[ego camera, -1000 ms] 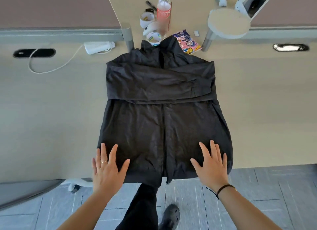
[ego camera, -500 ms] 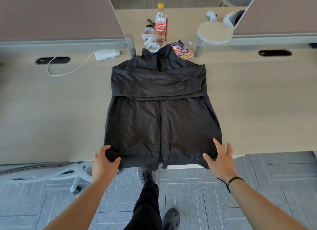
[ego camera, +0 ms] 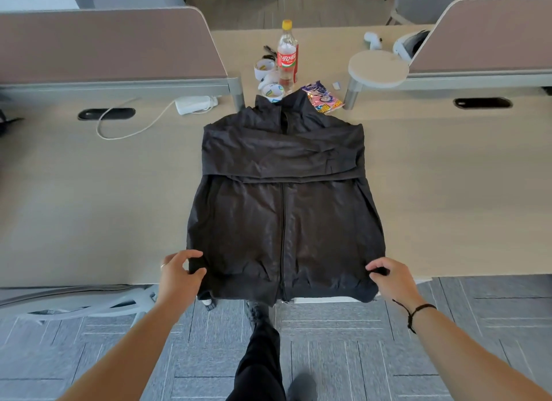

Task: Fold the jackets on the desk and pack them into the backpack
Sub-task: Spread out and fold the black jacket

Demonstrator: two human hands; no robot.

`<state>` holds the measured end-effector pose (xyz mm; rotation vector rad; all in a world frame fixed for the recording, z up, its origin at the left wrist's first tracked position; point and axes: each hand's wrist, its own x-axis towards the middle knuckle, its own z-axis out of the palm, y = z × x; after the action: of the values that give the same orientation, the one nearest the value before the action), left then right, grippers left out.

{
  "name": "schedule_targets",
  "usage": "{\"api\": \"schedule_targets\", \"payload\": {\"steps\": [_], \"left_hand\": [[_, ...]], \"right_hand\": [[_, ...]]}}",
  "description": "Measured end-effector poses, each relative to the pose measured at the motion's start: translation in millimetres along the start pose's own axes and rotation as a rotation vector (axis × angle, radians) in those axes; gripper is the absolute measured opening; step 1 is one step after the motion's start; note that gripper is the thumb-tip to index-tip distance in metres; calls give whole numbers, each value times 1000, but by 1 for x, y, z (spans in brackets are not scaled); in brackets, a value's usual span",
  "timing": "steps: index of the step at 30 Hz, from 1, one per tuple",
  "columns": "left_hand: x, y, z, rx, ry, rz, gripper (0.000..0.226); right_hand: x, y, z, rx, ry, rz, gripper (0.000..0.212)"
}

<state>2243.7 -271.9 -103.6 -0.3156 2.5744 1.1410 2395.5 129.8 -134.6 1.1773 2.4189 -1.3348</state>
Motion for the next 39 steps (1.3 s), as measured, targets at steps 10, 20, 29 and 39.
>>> {"api": "schedule_targets", "payload": {"steps": [10,20,29,39], "left_hand": [[41,69,-18,17,200,226,24],[114,103,-4,144,-41,125,31],[133,96,30,930,-456,822,94],[208,132,42,1129,-520,848,56]], "right_hand": [[29,-79,-45,72,140,-109,30],[79,-149,-32,-76,72,-170,10],[65,-129,57,-978,-250,-632,94],[139,-199,48,-1056,-577,-436,55]]}}
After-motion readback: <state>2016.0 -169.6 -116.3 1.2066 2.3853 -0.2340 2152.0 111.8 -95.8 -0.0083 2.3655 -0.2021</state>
